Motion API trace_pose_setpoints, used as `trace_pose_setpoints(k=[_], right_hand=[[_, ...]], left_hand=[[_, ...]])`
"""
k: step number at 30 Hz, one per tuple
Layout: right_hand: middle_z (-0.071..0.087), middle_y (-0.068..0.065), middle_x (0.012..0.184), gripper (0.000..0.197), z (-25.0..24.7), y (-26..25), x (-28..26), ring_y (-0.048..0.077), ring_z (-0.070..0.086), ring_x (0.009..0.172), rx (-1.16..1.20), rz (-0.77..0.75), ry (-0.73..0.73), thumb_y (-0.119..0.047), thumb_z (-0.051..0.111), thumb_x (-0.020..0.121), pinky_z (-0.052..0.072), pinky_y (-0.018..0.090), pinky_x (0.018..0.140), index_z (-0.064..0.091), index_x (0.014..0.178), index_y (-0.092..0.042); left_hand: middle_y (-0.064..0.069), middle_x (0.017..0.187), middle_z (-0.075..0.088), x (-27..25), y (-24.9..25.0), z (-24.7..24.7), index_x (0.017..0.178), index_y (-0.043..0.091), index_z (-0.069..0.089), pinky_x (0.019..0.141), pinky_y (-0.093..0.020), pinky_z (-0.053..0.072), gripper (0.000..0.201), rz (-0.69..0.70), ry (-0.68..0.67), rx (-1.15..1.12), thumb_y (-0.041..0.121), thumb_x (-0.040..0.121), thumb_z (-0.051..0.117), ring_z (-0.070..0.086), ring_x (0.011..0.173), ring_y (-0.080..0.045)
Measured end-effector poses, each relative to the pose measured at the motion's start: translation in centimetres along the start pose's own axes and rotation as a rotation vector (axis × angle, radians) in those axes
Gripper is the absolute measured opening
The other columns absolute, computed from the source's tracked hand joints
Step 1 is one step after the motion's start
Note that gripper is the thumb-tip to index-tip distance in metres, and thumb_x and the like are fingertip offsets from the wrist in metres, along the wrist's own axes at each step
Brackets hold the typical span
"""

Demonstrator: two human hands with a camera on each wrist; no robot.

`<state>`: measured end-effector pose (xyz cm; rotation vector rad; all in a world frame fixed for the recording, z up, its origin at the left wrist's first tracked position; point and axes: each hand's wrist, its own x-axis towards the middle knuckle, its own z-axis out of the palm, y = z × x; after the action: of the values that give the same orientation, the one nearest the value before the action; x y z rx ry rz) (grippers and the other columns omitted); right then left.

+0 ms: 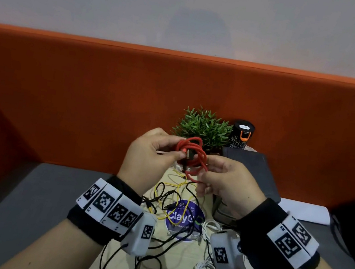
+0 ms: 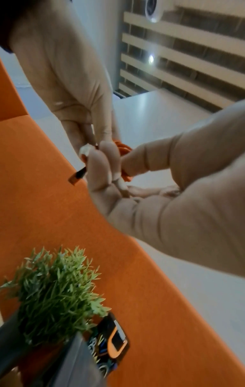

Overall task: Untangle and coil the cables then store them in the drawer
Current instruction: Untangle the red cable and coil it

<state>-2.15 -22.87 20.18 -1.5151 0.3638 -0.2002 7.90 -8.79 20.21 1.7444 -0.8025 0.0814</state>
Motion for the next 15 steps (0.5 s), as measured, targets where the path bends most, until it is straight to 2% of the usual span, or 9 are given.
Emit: trace_pose_setpoints(k=[2, 4, 6, 8, 10, 12, 14, 15], right_hand=[[0.068, 0.006, 0.078, 0.041, -0.3, -0.3, -0.1, 0.019, 0.049, 0.052, -0.072, 0.012, -0.041, 0.017, 0.05, 0.084, 0.044, 0.022, 0.045, 0.067, 0.111, -0.009], [0.068, 0.003, 0.075, 0.043, -0.6, -0.6, -0.3, 0.023, 0.046, 0.058, -0.178, 0.005, -0.081, 0.014, 0.051, 0.085, 0.041, 0.02, 0.046, 0.065, 0.117, -0.011], [0.068, -0.003, 0.073, 0.041, -0.8, -1.2, -0.7, 0.02, 0.048, 0.061, -0.36, -0.043, -0.142, 0.008, 0.054, 0.087, 0.043, 0.02, 0.052, 0.066, 0.116, -0.019], [0.069, -0.005, 0.073, 0.04, -0.9, -1.6, -0.9, 0.017, 0.051, 0.063, -0.477, -0.077, -0.197, 0.004, 0.057, 0.088, 0.044, 0.02, 0.056, 0.067, 0.113, -0.026], [0.07, -0.002, 0.076, 0.037, -1.0, -1.6, -1.1, 0.014, 0.053, 0.062, -0.504, -0.09, -0.204, 0.0, 0.059, 0.089, 0.047, 0.02, 0.057, 0.067, 0.109, -0.03], [0.071, 0.004, 0.078, 0.026, -0.9, -1.2, -1.0, 0.011, 0.057, 0.059, -0.532, -0.099, -0.142, -0.004, 0.062, 0.089, 0.051, 0.021, 0.06, 0.07, 0.1, -0.026], [0.07, 0.011, 0.077, 0.016, -0.8, -0.4, -0.7, 0.012, 0.062, 0.058, -0.549, -0.082, -0.047, -0.007, 0.065, 0.088, 0.055, 0.026, 0.063, 0.071, 0.088, -0.022], [0.069, 0.01, 0.077, 0.015, -0.7, 0.1, -0.5, 0.012, 0.063, 0.059, -0.572, -0.078, -0.001, -0.008, 0.067, 0.087, 0.056, 0.027, 0.063, 0.07, 0.083, -0.022]], left_hand=[[0.012, 0.075, 0.057, 0.6, -0.5, -0.6, 0.086, 0.034, 0.073, 0.066, -0.009, 0.041, 0.03, -0.015, 0.042, 0.036, 0.007, 0.075, 0.075, 0.055, 0.072, 0.0], [0.012, 0.074, 0.057, 1.2, -1.2, -1.0, 0.083, 0.033, 0.074, 0.066, -0.022, 0.047, 0.028, -0.043, 0.064, 0.029, 0.007, 0.074, 0.076, 0.057, 0.071, -0.006], [0.012, 0.075, 0.058, 1.4, -1.6, -1.3, 0.083, 0.03, 0.075, 0.068, -0.039, 0.053, 0.025, -0.051, 0.072, 0.034, 0.008, 0.074, 0.076, 0.059, 0.072, -0.014], [0.012, 0.076, 0.059, 1.5, -1.8, -1.5, 0.086, 0.03, 0.075, 0.069, -0.046, 0.054, 0.025, -0.041, 0.074, 0.041, 0.008, 0.074, 0.076, 0.06, 0.073, -0.018], [0.01, 0.08, 0.062, 1.4, -1.9, -1.8, 0.092, 0.034, 0.074, 0.073, -0.045, 0.055, 0.032, -0.057, 0.075, 0.01, 0.007, 0.075, 0.075, 0.062, 0.077, -0.016], [0.004, 0.087, 0.065, 1.3, -1.8, -1.8, 0.097, 0.037, 0.073, 0.077, -0.042, 0.057, 0.039, -0.106, 0.071, -0.064, 0.005, 0.076, 0.075, 0.064, 0.084, -0.016], [-0.002, 0.089, 0.065, 1.0, -1.7, -1.6, 0.096, 0.037, 0.074, 0.074, -0.039, 0.058, 0.038, -0.135, 0.047, -0.124, 0.005, 0.075, 0.076, 0.065, 0.084, -0.02], [-0.003, 0.087, 0.064, 0.8, -1.5, -1.4, 0.094, 0.036, 0.074, 0.071, -0.036, 0.058, 0.037, -0.136, 0.028, -0.139, 0.005, 0.074, 0.076, 0.065, 0.082, -0.022]])
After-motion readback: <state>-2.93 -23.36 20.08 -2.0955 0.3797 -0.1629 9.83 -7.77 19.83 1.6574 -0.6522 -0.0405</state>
